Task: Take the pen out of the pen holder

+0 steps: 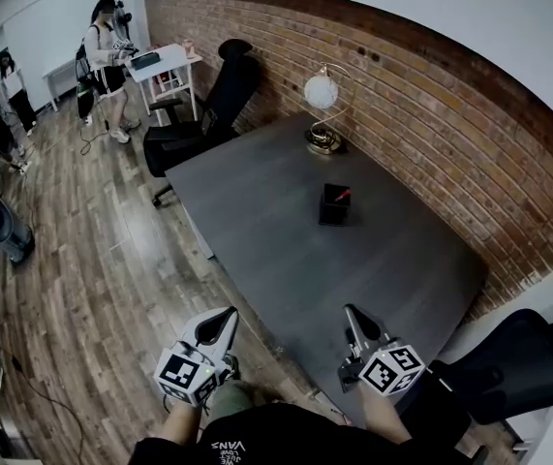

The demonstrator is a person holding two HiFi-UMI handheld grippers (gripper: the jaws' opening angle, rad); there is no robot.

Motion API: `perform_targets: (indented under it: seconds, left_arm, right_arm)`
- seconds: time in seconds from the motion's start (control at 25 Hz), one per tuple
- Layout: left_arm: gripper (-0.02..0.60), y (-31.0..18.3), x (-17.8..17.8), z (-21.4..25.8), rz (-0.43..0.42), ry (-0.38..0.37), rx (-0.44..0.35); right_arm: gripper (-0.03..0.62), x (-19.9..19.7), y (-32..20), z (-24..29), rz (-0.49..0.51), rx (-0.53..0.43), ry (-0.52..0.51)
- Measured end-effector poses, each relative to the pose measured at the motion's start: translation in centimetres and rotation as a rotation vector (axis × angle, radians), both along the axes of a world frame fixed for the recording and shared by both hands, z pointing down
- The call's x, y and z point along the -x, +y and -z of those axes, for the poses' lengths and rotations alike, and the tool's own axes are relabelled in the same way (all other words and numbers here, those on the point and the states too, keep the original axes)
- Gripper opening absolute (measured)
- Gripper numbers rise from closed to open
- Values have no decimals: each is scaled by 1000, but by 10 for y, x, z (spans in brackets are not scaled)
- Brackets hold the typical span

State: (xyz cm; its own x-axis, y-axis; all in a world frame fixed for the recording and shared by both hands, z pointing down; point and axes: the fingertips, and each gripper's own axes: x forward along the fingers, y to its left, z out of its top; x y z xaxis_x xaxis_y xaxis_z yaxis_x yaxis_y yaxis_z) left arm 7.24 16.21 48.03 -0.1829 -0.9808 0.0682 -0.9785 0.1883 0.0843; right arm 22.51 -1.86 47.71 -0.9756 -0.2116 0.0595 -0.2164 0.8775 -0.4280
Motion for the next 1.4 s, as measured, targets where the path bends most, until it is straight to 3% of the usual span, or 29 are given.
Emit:
perform_targets:
  seconds: [0.28,0.44,0.56,0.84,1.2,1.4]
  left_arm:
    - [52,-36,50,0,-114,14,4]
    - [52,-54,81,0,-193,18,15]
    - [52,-68,105,1,-253,17,32]
    - [52,-95,143,-6,-384,23,35]
    - [52,-125,143,-17,-584,54,38]
    - [52,-129,146,-22,-652,66,36]
  right_arm:
    - [2,41,-14,2,-82,-2,13]
    - [2,59,-21,2,-155,45,-44]
    - [1,59,-35,-6,-246,64,-61]
    - [2,38,-44,-23,-498,29,44]
    - [0,51,-23,-10,-622,9,52]
    - [1,62,-15,-7,-653,3,48]
